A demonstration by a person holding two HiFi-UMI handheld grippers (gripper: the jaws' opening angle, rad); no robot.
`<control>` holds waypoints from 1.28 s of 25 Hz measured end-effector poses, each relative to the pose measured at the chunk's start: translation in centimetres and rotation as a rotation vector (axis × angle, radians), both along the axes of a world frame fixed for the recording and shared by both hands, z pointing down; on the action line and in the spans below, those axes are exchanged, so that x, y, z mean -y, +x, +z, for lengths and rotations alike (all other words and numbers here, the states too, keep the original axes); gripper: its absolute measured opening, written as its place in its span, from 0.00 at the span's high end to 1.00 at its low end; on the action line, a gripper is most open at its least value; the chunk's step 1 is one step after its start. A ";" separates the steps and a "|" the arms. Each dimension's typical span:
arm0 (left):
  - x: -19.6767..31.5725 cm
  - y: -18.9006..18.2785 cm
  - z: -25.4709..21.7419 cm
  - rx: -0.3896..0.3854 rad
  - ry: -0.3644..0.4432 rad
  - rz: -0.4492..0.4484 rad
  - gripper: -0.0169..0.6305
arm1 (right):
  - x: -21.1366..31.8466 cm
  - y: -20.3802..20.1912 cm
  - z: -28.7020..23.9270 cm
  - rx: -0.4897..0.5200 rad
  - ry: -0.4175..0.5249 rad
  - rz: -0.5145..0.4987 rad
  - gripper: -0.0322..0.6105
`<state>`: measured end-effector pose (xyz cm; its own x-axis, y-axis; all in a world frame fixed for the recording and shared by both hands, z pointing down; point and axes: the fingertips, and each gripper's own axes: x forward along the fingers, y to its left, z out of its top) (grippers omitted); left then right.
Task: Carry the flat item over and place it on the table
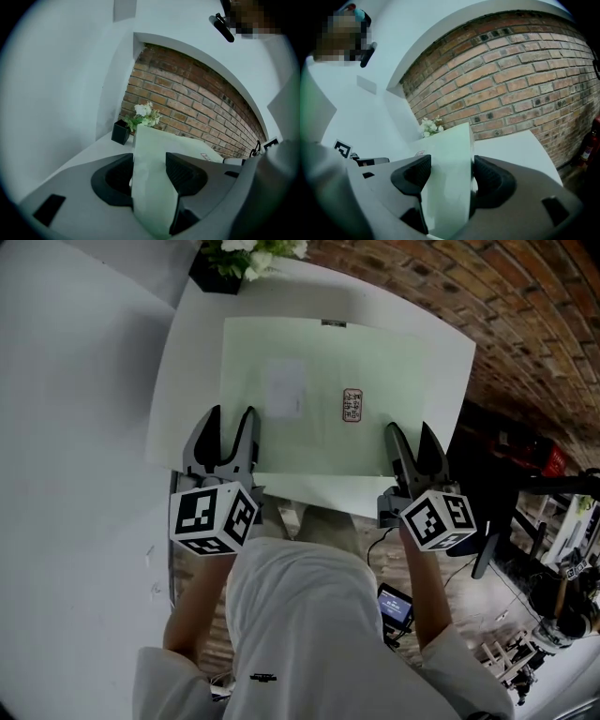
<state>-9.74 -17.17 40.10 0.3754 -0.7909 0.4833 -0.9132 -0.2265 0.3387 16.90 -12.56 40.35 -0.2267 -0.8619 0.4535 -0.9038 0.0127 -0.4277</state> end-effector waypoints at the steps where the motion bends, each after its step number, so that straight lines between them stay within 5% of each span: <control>1: 0.4 0.1 0.5 0.004 -0.002 0.002 0.62 | 0.3 0.1 0.5 0.003 -0.002 0.001 0.49; 13: 4.4 0.3 7.1 0.020 -0.046 0.022 0.63 | 3.4 0.3 6.9 0.010 -0.030 0.020 0.49; 32: 10.6 5.7 12.6 0.082 -0.058 0.119 0.67 | 6.0 5.1 13.1 0.034 -0.073 0.154 0.49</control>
<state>-4.01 -27.77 52.67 0.4227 -0.7127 0.5598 -0.9060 -0.3172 0.2803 21.96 -18.58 53.49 -0.1111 -0.8528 0.5102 -0.8777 -0.1566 -0.4529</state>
